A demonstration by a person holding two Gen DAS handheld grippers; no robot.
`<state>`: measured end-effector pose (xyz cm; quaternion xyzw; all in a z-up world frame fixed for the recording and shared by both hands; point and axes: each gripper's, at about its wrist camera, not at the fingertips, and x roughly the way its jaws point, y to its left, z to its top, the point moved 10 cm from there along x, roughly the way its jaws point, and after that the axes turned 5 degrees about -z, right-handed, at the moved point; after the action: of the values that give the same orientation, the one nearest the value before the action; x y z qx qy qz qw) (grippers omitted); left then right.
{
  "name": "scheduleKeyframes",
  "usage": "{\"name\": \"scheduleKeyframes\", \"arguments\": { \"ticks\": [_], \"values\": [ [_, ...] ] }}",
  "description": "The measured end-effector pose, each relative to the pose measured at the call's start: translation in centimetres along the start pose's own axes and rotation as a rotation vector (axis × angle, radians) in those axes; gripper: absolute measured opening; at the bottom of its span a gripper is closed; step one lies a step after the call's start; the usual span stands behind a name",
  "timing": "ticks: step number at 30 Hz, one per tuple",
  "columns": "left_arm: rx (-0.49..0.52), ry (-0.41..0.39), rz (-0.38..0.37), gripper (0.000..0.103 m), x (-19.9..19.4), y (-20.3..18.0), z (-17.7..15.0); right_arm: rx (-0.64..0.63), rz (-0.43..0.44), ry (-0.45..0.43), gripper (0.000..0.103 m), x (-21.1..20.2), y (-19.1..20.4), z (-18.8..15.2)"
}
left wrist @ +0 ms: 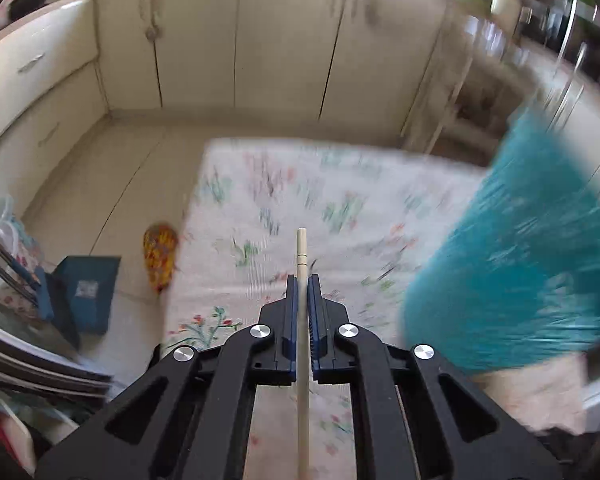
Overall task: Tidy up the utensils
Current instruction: 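Grasp another chopstick with the left gripper and lift it, then carry the chopstick over the basket and open the left gripper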
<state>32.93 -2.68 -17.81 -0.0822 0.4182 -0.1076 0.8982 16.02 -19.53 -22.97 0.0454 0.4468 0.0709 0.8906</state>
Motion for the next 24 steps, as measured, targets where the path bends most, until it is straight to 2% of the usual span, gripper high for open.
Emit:
{"name": "scheduleKeyframes", "arguments": {
  "ticks": [1,3,6,9,12,14,16,20,24],
  "values": [
    [-0.009,-0.086,-0.045,0.005,-3.1,-0.8,1.3,-0.001,-0.001,0.0,0.024,0.0,0.0,0.0],
    [-0.009,-0.2,-0.097,0.005,-7.0,-2.4,3.4,-0.006,-0.004,-0.001,0.025,0.1,0.1,0.1],
    [0.002,-0.429,-0.18,0.005,-13.5,-6.0,8.0,-0.013,-0.009,-0.002,0.025,0.0,0.3,-0.1],
    [-0.017,-0.564,-0.214,0.005,-16.0,-9.0,11.2,-0.012,-0.008,-0.003,0.026,0.0,0.3,-0.1],
    [-0.049,-0.628,-0.218,0.005,-16.0,-11.1,13.2,-0.01,-0.005,-0.003,0.026,-0.1,0.3,-0.1],
    [-0.074,-0.679,-0.188,0.005,-15.2,-11.9,14.4,-0.008,-0.001,-0.002,0.026,-0.1,0.3,-0.1],
    [-0.091,-0.692,-0.153,0.005,-13.8,-12.2,14.8,-0.005,0.003,-0.002,0.026,-0.1,0.3,-0.1],
    [-0.068,-0.604,-0.102,0.005,-9.3,-12.6,14.0,0.002,0.013,-0.001,0.026,-0.1,0.1,-0.1],
    [-0.032,-0.571,-0.082,0.005,-8.9,-11.8,12.0,0.004,0.016,-0.001,0.027,0.0,0.1,0.0]
  ]
}}
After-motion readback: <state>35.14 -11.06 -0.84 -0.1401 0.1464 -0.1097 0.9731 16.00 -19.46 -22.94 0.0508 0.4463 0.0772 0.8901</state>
